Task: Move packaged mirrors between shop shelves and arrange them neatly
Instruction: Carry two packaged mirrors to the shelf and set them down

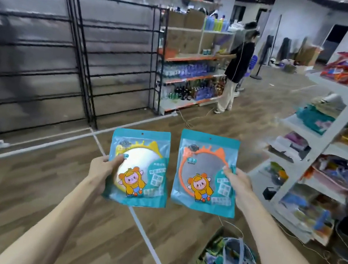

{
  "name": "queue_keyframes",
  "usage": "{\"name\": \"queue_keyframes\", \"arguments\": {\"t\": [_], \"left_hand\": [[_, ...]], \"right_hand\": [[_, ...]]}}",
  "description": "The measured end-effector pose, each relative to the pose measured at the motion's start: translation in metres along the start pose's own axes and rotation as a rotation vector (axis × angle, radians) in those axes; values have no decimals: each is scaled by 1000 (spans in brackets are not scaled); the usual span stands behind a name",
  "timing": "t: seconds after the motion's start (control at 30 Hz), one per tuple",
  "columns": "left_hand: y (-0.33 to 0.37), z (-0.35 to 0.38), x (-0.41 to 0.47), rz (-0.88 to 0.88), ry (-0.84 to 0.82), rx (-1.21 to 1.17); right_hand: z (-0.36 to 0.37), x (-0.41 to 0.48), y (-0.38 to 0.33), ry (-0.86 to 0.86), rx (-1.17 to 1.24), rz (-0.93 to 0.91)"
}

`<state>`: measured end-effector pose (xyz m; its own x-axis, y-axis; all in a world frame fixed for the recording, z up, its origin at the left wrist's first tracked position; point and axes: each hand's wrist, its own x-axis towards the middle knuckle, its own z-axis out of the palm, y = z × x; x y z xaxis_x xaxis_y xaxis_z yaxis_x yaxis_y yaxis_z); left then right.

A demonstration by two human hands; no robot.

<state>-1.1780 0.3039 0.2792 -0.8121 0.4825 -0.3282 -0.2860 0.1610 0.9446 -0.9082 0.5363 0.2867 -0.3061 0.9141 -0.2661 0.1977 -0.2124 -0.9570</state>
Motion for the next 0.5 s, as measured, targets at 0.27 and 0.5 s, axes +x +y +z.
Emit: {"name": "queue_keyframes", "arguments": {"t": [0.27,0.5], "left_hand": [[87,50,179,54,-30,62],[145,103,315,54,-76,40]], "right_hand": [[77,179,-57,26,65,15],[131,290,-94,37,115,32]]}}
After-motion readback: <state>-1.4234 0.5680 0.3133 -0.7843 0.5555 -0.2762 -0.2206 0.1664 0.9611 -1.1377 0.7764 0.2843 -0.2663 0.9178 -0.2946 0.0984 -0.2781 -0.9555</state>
